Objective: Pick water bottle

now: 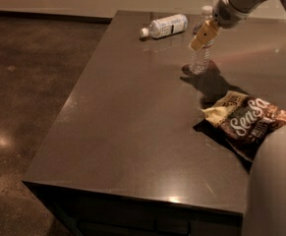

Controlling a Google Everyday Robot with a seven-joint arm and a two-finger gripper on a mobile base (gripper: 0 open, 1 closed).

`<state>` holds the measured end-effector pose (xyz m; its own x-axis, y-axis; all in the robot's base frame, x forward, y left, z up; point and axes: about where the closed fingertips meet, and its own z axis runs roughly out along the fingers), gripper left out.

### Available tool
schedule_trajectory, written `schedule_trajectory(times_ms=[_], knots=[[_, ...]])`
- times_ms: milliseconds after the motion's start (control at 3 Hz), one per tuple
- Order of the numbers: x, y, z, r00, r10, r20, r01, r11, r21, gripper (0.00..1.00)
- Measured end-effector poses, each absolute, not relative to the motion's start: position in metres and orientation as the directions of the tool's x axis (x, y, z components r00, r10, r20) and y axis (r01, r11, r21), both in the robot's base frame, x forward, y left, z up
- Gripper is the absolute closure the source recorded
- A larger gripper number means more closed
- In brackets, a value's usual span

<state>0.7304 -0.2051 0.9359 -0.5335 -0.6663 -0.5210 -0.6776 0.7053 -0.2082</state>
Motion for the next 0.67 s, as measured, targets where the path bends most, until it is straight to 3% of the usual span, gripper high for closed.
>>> schedule_trajectory(times_ms=[667], knots=[[0.721,-0.194,0.944,-0.499,-0.726,-0.473,-0.722,0.65,-0.238,0.7]])
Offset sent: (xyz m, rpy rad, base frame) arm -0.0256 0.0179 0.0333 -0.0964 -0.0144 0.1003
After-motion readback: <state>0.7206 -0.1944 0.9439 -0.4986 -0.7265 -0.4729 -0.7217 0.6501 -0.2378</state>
